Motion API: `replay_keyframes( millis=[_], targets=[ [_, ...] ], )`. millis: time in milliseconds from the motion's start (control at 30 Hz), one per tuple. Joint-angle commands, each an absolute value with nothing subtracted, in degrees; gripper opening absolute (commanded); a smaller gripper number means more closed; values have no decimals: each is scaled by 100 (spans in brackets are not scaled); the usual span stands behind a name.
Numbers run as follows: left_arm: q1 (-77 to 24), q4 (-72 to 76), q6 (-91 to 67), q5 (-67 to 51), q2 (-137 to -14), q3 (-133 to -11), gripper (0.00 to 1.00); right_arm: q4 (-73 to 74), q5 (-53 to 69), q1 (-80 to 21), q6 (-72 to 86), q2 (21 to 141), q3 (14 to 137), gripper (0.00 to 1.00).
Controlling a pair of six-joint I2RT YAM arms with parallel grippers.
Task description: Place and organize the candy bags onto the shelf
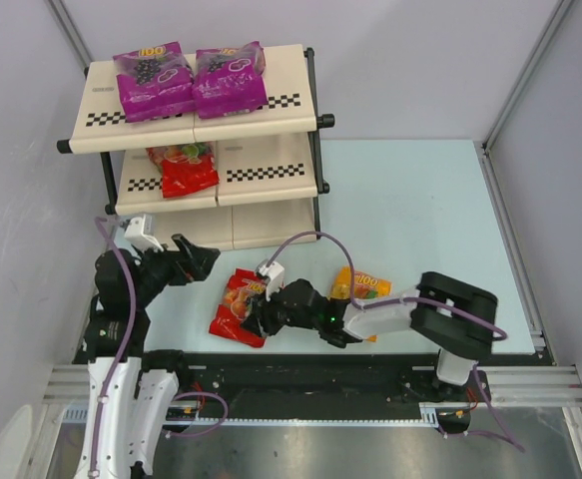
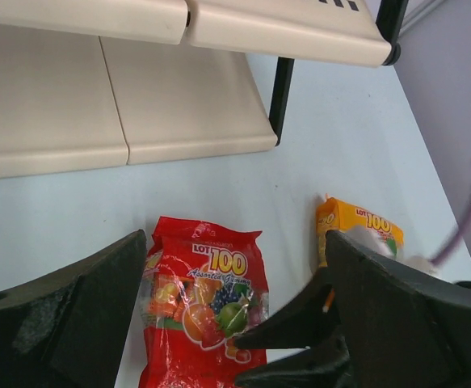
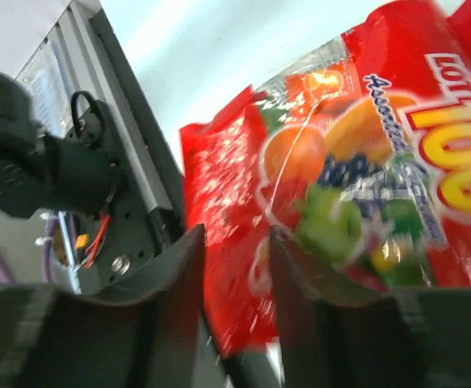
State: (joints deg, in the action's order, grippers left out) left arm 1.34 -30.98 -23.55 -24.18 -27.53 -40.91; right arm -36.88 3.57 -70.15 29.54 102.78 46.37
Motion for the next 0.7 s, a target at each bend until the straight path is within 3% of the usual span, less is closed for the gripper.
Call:
replay_keyframes(
  millis=[0,100,200,333,433,667],
  targets=[
    [79,-2822,-2531,-2312,-2891,-4114,96,-2711,-630,-7216,2602,8976,4526,46],
    [-438,-2778,-2549,-1630,-3093,-4052,96,-1999,-1323,-7330,2636,8263,4509,50],
    [-1962,-2559,-2741,-534,-3497,-3920,96,-1435,-2044,-7426,2856,7841,4430,56],
    [-3021,-2382,-3172,683,-3648,-3728,96,-1117,-2680,-7585,3268,7533,4228,66],
    [-3208,-2434,-3462,1035,-3472,-3421,96,-1124,-2918,-7672,3787,7444,3948,73],
    [-3261,-2786,-4060,1511,-2567,-2874,96,-1950,-3304,-7884,5211,8032,3463,76]
  ],
)
